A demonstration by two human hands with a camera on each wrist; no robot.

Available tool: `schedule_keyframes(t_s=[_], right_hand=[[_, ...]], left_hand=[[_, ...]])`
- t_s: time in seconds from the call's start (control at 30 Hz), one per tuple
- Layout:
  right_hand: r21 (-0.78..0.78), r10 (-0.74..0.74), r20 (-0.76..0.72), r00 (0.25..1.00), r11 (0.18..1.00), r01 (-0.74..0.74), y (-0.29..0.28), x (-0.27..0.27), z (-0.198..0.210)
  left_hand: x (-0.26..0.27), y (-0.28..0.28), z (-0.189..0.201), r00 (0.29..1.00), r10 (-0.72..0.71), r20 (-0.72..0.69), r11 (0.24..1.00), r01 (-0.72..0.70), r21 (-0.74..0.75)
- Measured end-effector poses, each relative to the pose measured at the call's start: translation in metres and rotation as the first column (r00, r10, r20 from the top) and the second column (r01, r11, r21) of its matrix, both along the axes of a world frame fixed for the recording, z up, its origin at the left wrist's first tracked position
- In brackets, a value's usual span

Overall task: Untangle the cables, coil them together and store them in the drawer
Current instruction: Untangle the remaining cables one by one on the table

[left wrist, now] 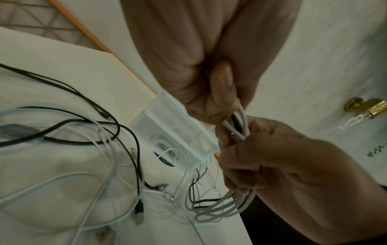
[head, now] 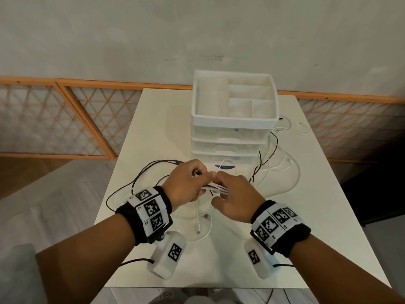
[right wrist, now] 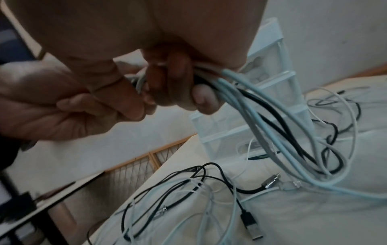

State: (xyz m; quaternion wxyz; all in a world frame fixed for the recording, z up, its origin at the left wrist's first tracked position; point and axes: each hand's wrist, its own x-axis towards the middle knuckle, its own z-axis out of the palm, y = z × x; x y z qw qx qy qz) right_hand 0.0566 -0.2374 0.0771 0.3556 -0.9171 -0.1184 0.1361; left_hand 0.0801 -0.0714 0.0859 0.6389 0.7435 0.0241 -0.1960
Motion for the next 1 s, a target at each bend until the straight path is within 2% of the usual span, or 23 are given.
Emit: schedule_keyframes(t_s=[0.07, 0.1, 0.13, 0.17, 0.23, 0.27, 0.33, 0.37, 0.47, 0.57, 0.6, 0.63, 0.7, 0.77, 0.8, 0.87, 0.9, 0.93, 1.0], right_hand=[[0.092, -0.031, -0.03, 0.999, 0.995, 0.033, -0.008, 0.003, 0.002], [0.11, -0.033, -0.032, 0.999, 0.993, 0.036, -0.011, 0.004, 0.002], [0.112, -0.034, -0.029, 0.999, 0.993, 0.037, -0.015, 0.006, 0.002], [0.101, -0.034, -0.025, 0.999, 0.994, 0.036, -0.018, 0.007, 0.003], [0.064, -0.008, -0.021, 1.0, 0.998, 0.009, -0.021, 0.009, 0.005], [0.05, 0.019, -0.028, 0.999, 0.999, -0.018, -0.021, 0.009, 0.006], [0.033, 0.076, -0.033, 0.997, 0.997, -0.075, -0.017, 0.01, 0.011], [0.031, 0.099, -0.014, 0.995, 0.995, -0.099, -0.015, 0.011, 0.014], [-0.025, 0.102, 0.105, 0.989, 0.995, -0.1, -0.008, 0.015, 0.019], [0.007, -0.024, 0.098, 0.995, 1.0, 0.023, -0.012, 0.012, 0.003], [0.003, -0.071, 0.13, 0.989, 0.997, 0.072, -0.015, 0.007, -0.008], [-0.037, -0.111, 0.229, 0.967, 0.992, 0.123, -0.018, 0.0, -0.019], [-0.134, -0.141, 0.45, 0.882, 0.965, 0.223, -0.025, -0.016, -0.04], [-0.168, -0.157, 0.503, 0.85, 0.947, 0.275, -0.029, -0.035, -0.055], [-0.228, -0.134, 0.443, 0.887, 0.939, 0.256, -0.031, -0.043, -0.063], [-0.401, -0.097, 0.128, 0.987, 0.905, 0.141, -0.033, -0.056, -0.081], [-0.467, -0.084, -0.013, 0.996, 0.882, 0.069, -0.035, -0.06, -0.091], [-0.507, -0.086, -0.088, 0.992, 0.862, 0.029, -0.036, -0.062, -0.099], [-0.551, -0.116, -0.098, 0.988, 0.833, 0.043, -0.037, -0.062, -0.107]], left_hand=[[0.003, 0.003, 0.002, 0.994, 0.105, -0.002, 0.994, -0.105, -0.003], [0.004, 0.005, 0.002, 0.993, 0.114, -0.015, 0.994, -0.114, 0.0], [0.006, 0.007, 0.001, 0.997, 0.078, -0.017, 0.996, -0.078, 0.034], [0.008, 0.009, -0.001, 1.0, 0.002, 0.004, 0.992, -0.003, 0.127], [0.014, 0.016, -0.003, 0.978, -0.161, 0.132, 0.896, 0.089, 0.435], [0.018, 0.017, 0.001, 0.955, -0.195, 0.224, 0.838, 0.044, 0.543], [0.019, 0.01, 0.016, 0.899, -0.234, 0.371, 0.832, -0.013, 0.555], [0.017, 0.003, 0.023, 0.882, -0.281, 0.378, 0.848, 0.044, 0.528], [0.004, -0.018, 0.017, 0.859, -0.46, 0.223, 0.804, 0.297, 0.515], [-0.002, -0.018, -0.01, 0.873, -0.476, 0.102, 0.747, 0.341, 0.57], [-0.004, -0.016, -0.016, 0.871, -0.486, 0.063, 0.711, 0.353, 0.608], [-0.005, -0.012, -0.02, 0.876, -0.48, 0.037, 0.694, 0.354, 0.627], [-0.006, -0.003, -0.027, 0.925, -0.377, 0.044, 0.752, 0.278, 0.598], [-0.003, 0.007, -0.028, 0.965, -0.256, 0.06, 0.825, 0.186, 0.534], [0.0, 0.012, -0.027, 0.972, -0.231, 0.053, 0.844, 0.172, 0.508], [0.004, 0.018, -0.025, 0.97, -0.241, 0.023, 0.858, 0.202, 0.472], [0.005, 0.02, -0.023, 0.968, -0.25, 0.014, 0.864, 0.216, 0.454], [0.005, 0.021, -0.021, 0.968, -0.251, 0.007, 0.875, 0.224, 0.429], [0.005, 0.021, -0.02, 0.974, -0.228, -0.002, 0.909, 0.214, 0.358]])
